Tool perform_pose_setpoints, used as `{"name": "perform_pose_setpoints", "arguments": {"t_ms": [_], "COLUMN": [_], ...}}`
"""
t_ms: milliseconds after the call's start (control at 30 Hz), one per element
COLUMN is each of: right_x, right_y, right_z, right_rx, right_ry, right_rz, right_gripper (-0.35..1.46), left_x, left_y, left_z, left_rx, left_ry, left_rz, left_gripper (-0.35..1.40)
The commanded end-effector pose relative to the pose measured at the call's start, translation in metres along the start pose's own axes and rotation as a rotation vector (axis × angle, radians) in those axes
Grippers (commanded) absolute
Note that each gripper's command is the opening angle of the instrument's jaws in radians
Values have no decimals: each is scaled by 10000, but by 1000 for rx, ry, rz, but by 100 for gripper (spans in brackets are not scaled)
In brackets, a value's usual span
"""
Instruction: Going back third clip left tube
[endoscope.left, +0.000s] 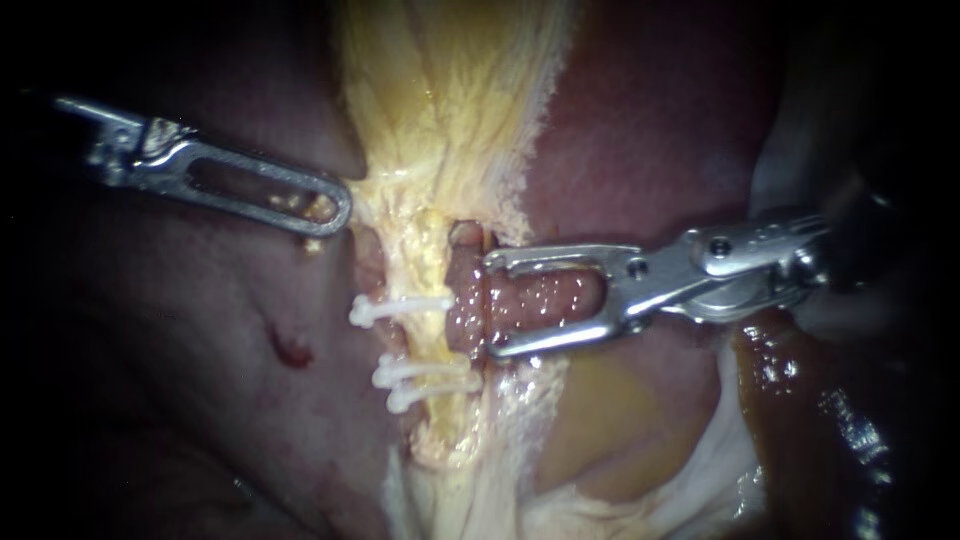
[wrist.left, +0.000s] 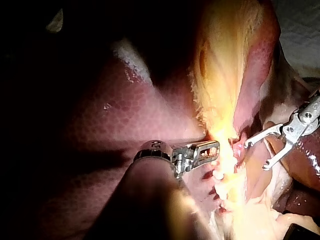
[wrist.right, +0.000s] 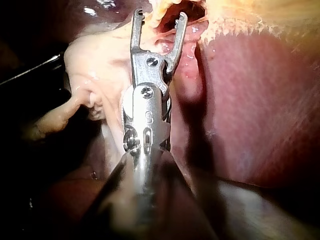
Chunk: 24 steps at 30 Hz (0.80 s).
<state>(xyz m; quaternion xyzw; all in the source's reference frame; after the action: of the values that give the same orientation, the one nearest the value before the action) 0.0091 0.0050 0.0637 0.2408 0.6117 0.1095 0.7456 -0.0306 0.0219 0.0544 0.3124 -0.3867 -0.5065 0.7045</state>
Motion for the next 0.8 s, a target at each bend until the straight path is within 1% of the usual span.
{"name": "perform_pose_setpoints", "arguments": {"t_ms": [33,100,200,467,700,800], "right_x": [2,6,7,9,9,9], "right_y": [-4,-8,-11,-11,-12,-13], "right_z": [-5,-12,-23,-45,-52,-53], "right_rx": [-5,-17,-21,-33,-30,-29], "right_ry": [0,-4,-6,-13,-13,-13], "right_rz": [-9,-21,-35,-60,-66,-66], "right_gripper": [50,50,50,50,50,50], "left_x": [0,0,0,-1,-1,2], "left_y": [0,0,0,-1,-1,1], "left_z": [0,0,0,2,3,10], "left_rx": [0,0,0,0,-1,-7], "left_ry": [0,0,0,0,-1,-6], "left_rz": [0,0,0,0,0,1], "left_gripper": [-35,-35,-35,-35,-35,-35]}}
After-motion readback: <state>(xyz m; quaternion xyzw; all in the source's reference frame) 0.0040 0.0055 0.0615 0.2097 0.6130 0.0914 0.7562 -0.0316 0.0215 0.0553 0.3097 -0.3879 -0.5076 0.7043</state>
